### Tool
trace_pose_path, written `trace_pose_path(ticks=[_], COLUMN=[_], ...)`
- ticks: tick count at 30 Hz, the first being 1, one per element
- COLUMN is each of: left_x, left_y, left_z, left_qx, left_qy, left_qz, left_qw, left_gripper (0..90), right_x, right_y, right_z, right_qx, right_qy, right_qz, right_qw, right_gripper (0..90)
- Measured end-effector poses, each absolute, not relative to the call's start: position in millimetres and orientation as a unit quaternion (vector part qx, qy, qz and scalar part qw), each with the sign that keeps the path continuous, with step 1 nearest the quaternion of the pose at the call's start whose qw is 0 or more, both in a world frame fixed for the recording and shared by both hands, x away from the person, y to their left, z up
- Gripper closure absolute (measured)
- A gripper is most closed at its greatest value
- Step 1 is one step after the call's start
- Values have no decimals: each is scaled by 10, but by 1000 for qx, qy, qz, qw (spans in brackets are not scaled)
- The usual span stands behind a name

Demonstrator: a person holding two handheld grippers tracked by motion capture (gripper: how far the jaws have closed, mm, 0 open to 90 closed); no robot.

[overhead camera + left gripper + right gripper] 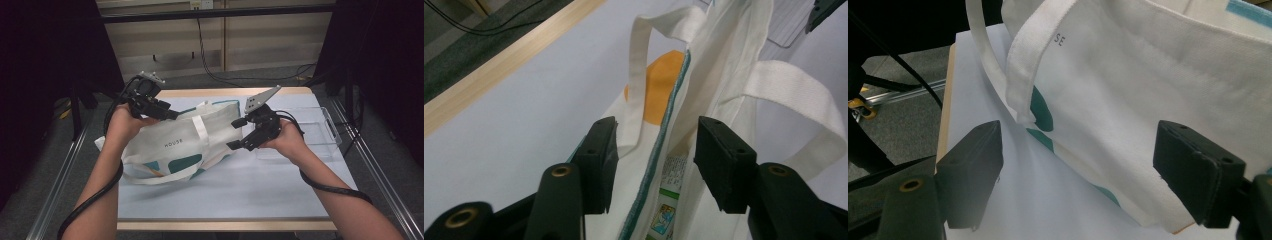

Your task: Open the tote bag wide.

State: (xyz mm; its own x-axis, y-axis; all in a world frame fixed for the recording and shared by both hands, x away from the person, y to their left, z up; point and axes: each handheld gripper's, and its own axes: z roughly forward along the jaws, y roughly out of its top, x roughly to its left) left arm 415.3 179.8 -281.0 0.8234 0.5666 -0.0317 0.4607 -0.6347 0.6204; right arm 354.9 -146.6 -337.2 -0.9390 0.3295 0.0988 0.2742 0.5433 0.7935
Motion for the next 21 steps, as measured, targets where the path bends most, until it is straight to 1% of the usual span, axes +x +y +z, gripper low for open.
trace_pose_path(ticks=[2, 5, 6, 7, 9, 10, 11, 13, 14, 17, 21], left_x=[4158, 4168, 4145, 4166, 4165, 4165, 4142, 4136, 4154, 4137, 4119], left_y=[1791, 1783, 1752, 1764, 1748, 1739, 1700, 1676, 1692, 1664, 1644], left_z=[-2833, -2845, -2867, -2860, -2875, -2880, -2911, -2914, -2895, -2901, -2909], left_qx=[896, 906, 897, 910, 910, 910, 896, 901, 916, 917, 918], left_qy=[293, 276, 292, 271, 271, 272, 294, 285, 260, 253, 249], left_qz=[79, 80, 74, 73, 68, 65, 65, 59, 61, 56, 49], left_qw=[325, 312, 323, 305, 307, 306, 325, 321, 301, 302, 303], left_gripper=[562, 615, 638, 649, 691, 707, 726, 777, 803, 861, 875], right_x=[3552, 3559, 3559, 3564, 3565, 3567, 3566, 3561, 3563, 3558, 3550], right_y=[-1456, -1446, -1444, -1441, -1433, -1429, -1423, -1412, -1409, -1404, -1399], right_z=[-3368, -3359, -3355, -3353, -3343, -3339, -3335, -3328, -3326, -3316, -3301], right_qx=[172, 170, 170, 168, 169, 167, 167, 167, 165, 164, 165], right_qy=[878, 879, 879, 878, 878, 878, 877, 877, 877, 877, 877], right_qz=[445, 445, 445, 447, 447, 448, 449, 449, 449, 450, 449], right_qw=[30, 31, 32, 32, 33, 34, 35, 33, 35, 36, 36], right_gripper=[197, 197, 197, 197, 197, 197, 197, 196, 196, 195, 194])
